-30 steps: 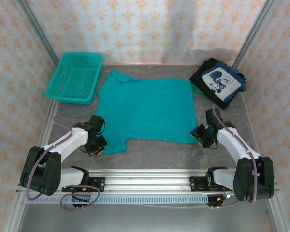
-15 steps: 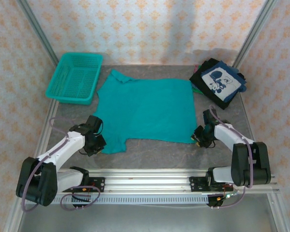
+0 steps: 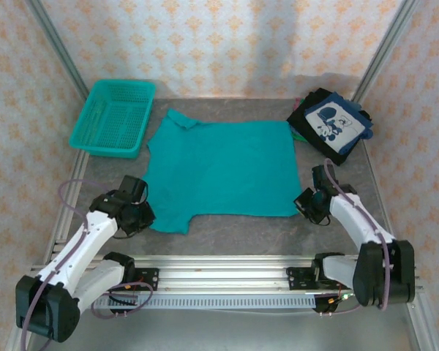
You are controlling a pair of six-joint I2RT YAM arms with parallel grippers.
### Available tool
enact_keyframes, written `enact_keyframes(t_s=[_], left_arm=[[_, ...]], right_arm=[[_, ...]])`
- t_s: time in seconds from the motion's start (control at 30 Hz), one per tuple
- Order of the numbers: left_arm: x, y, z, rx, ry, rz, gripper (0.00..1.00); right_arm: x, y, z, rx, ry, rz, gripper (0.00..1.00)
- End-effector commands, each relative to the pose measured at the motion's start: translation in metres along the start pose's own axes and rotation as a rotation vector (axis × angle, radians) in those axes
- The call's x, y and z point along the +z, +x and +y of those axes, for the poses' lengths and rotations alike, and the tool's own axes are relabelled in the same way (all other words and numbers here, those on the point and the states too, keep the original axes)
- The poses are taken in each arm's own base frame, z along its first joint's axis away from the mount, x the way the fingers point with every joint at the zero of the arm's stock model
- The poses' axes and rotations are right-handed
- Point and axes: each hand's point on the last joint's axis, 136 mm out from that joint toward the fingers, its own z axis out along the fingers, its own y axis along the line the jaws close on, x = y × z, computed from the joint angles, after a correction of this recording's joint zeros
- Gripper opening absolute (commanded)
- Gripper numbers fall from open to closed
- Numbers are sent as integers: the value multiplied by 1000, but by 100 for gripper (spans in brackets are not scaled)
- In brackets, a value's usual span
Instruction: Fold and stack the t-shirts
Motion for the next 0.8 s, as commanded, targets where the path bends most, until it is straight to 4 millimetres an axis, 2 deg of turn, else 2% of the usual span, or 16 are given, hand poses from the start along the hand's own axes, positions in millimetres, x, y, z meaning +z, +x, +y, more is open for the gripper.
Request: enact_keyframes(t_s=[0.0,0.17,0.3,0.5,0.63,0.77], left_arm=[[-18,3,6,-26,-7,-3,0],[-36,4,-3,-24,53,-18,0],[-45,-5,-21,-19,105,-27,0],[-68,-45,-58,57,115,-86,0],[-70,-66,-75,105,94,-99,0],[-70,-90,-84,111,94,-120,0]], right_arm=[[-15,10,-20,13,71,-5,0],[-33,15,-25,32,57,-29,0],[-41,10,-16,25,34,-44,0],[-50,-10,9,-14,12,-73,0],[-51,-26,28,-36,-1,-88,0],[-42,-38,39,-63,16,-75,0]])
